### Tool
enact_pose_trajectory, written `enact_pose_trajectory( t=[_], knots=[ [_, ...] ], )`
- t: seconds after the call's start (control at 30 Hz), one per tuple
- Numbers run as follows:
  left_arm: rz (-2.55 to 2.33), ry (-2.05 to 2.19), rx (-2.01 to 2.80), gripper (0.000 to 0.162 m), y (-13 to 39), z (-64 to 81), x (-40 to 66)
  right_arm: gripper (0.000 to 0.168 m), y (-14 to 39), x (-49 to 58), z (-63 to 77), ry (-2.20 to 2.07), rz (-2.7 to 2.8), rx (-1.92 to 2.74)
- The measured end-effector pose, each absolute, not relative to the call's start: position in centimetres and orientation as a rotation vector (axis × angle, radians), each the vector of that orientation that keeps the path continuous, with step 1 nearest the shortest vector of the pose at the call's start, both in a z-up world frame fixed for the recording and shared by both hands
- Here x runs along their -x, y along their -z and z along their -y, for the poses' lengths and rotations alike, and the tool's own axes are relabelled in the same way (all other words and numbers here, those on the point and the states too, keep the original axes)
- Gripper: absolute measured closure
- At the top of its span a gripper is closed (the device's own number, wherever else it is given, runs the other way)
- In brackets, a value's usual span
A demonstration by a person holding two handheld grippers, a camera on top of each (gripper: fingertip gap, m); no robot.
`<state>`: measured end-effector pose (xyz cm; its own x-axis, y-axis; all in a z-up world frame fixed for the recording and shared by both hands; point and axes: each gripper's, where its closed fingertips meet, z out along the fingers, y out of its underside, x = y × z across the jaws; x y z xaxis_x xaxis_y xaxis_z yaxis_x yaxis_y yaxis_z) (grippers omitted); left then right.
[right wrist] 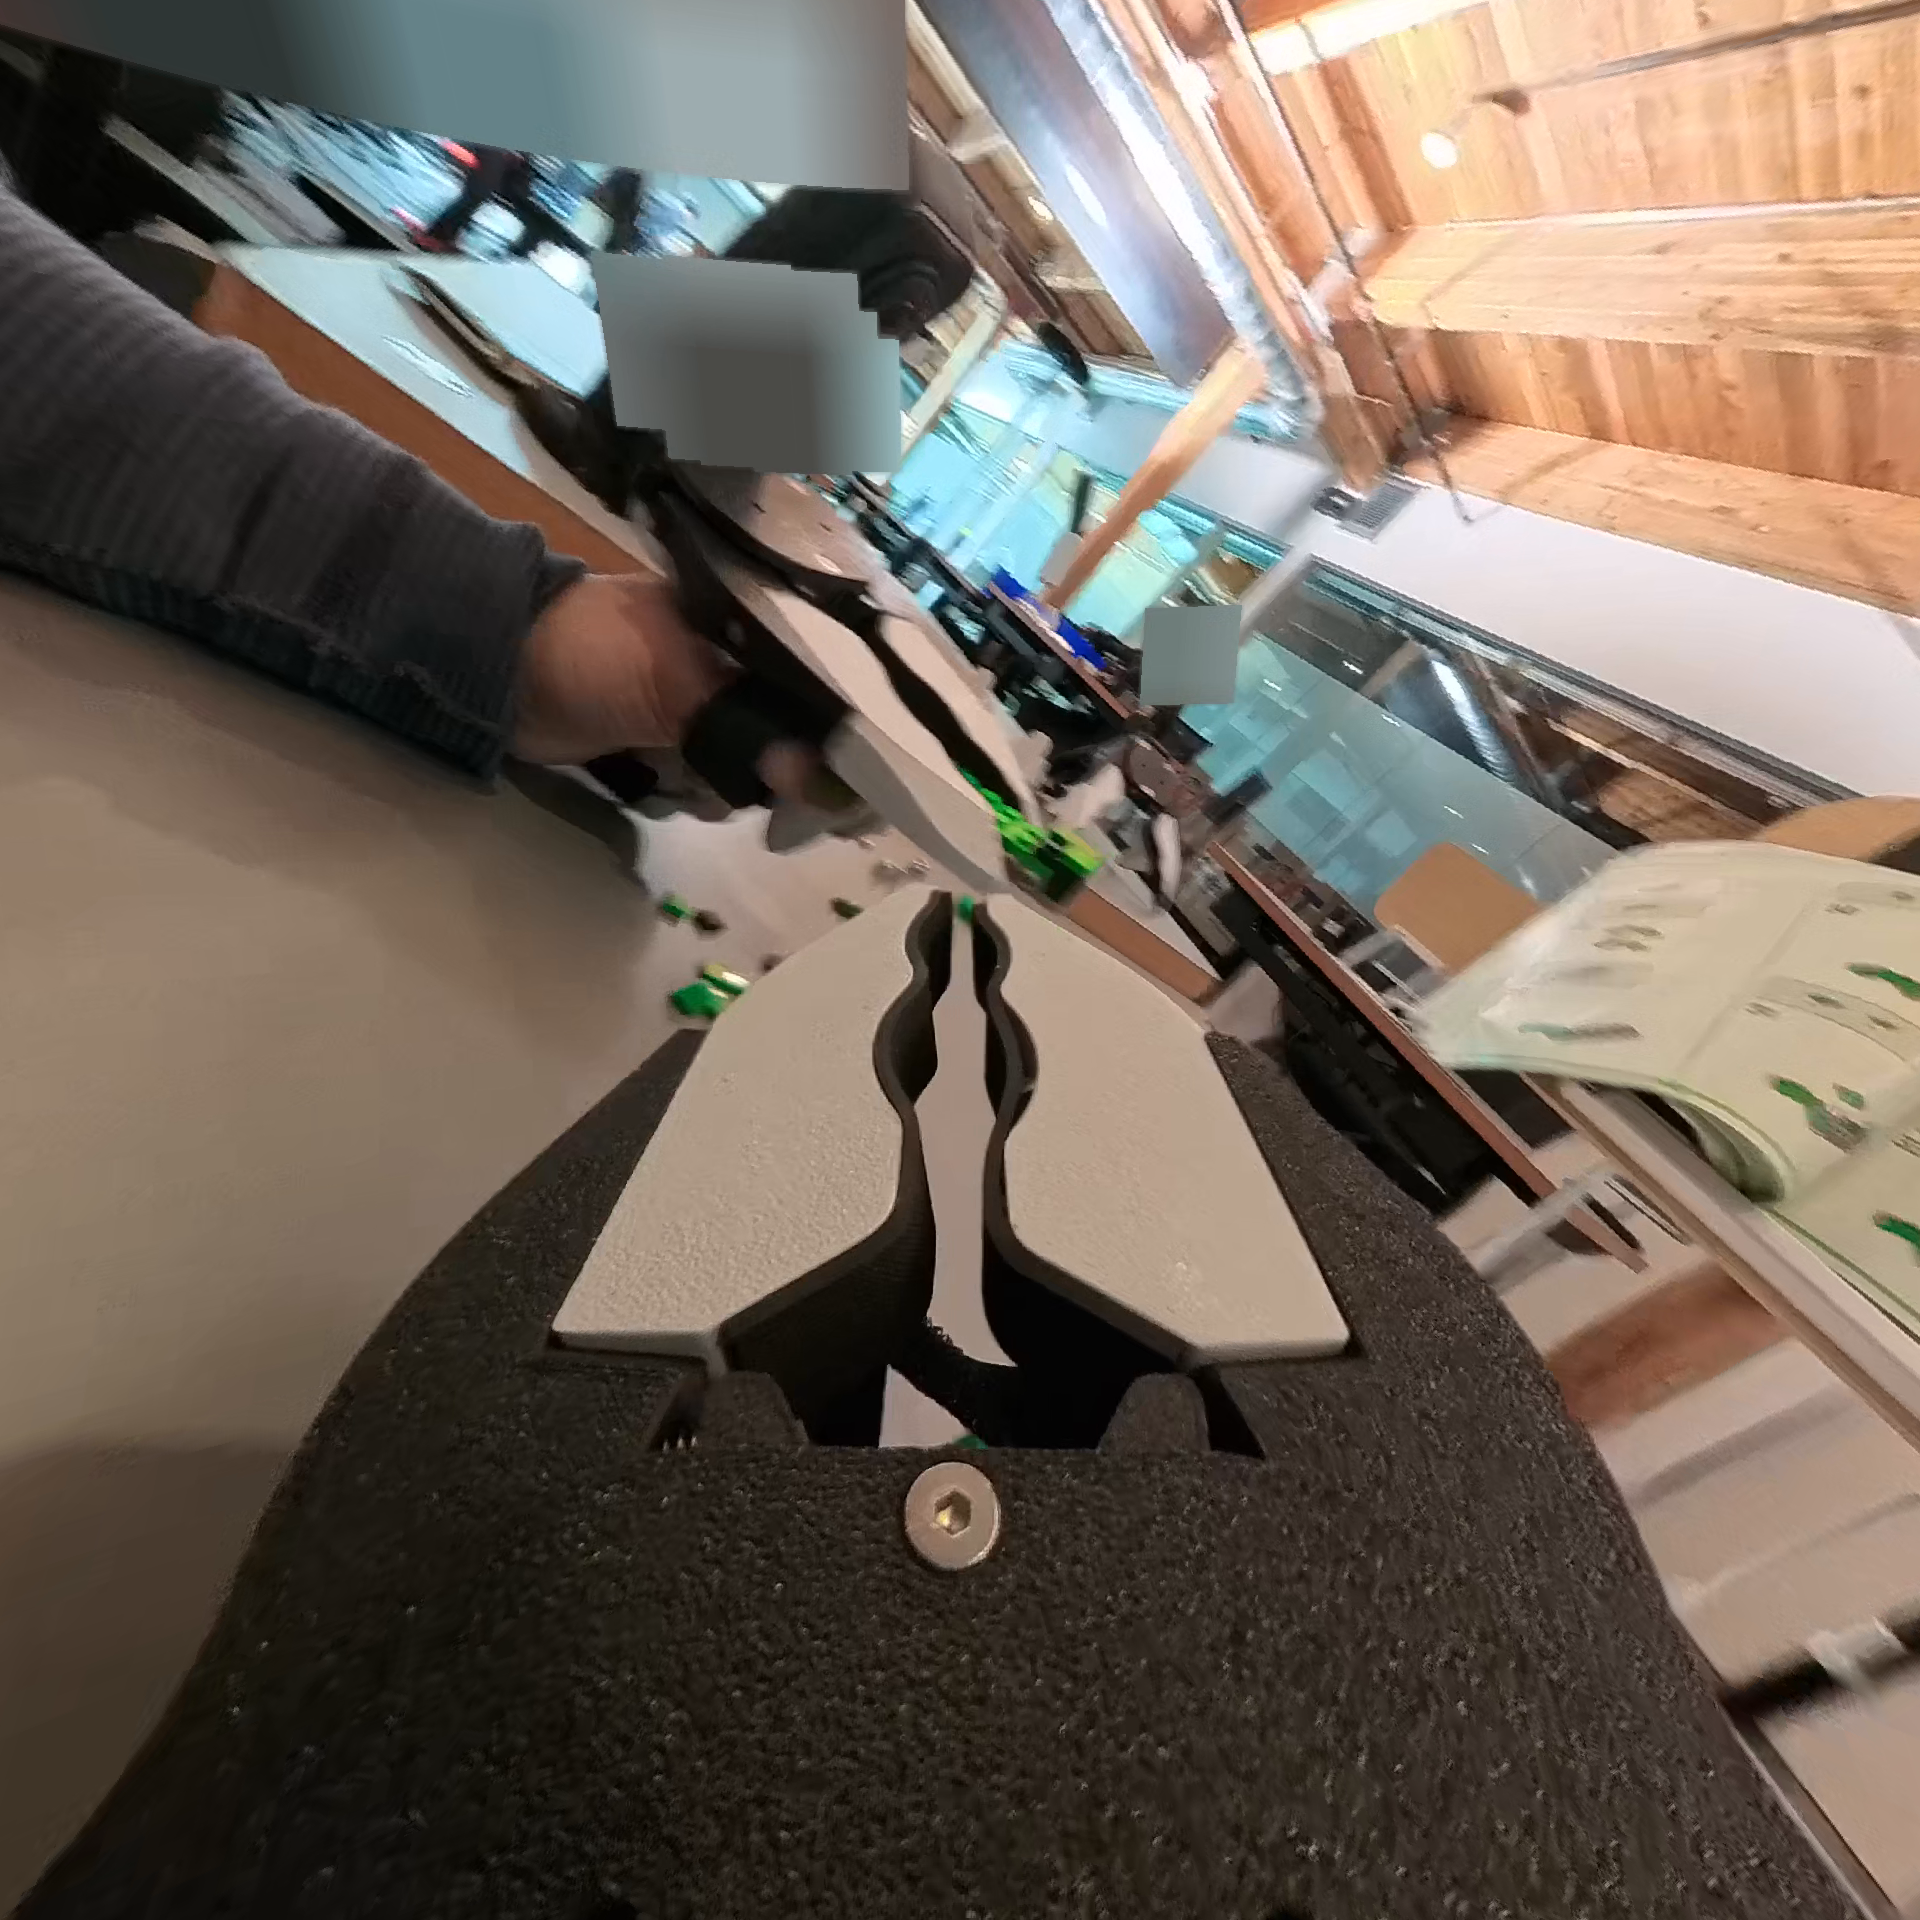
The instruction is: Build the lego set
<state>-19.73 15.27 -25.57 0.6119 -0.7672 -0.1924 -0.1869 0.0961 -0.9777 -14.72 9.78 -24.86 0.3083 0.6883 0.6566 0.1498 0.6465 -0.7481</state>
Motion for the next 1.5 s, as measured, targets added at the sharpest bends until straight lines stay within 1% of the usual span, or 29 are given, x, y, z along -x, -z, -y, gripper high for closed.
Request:
enact_pose_trajectory(
  t=[0.17, 0.23, 0.43, 0.53, 0.57, 0.73, 1.17, 1.33, 1.5],
  knots=[
    [-0.934, 0.938, 1.470, 0.143, 25.6, -12.7, 17.9, 0.150, 24.6, 14.0, -12.0, -0.140, 1.185, 0.840],
    [-0.976, 1.057, 1.500, 0.143, 25.9, -11.8, 17.3, 0.148, 25.0, 14.4, -11.6, -0.009, 1.240, 0.761],
    [-1.036, 1.187, 1.562, 0.143, 26.6, -10.6, 16.6, 0.143, 26.3, 15.6, -10.3, 0.249, 1.342, 0.588],
    [-1.039, 1.217, 1.577, 0.143, 26.7, -10.4, 16.5, 0.137, 26.7, 15.8, -10.5, 0.261, 1.359, 0.599],
    [-1.043, 1.221, 1.580, 0.143, 26.7, -10.4, 16.5, 0.140, 26.7, 15.8, -10.7, 0.260, 1.360, 0.608],
    [-1.072, 1.243, 1.596, 0.143, 27.0, -10.0, 16.2, 0.134, 26.8, 15.7, -11.0, 0.242, 1.355, 0.633],
    [-1.156, 1.255, 1.621, 0.143, 27.7, -9.2, 15.6, 0.142, 27.1, 15.8, -10.8, 0.207, 1.361, 0.627],
    [-1.148, 1.262, 1.622, 0.143, 27.7, -9.2, 15.6, 0.150, 27.0, 15.8, -10.7, 0.207, 1.358, 0.621],
    [-1.144, 1.271, 1.624, 0.143, 27.7, -9.2, 15.6, 0.151, 27.0, 15.8, -10.8, 0.202, 1.358, 0.626]
  ],
)
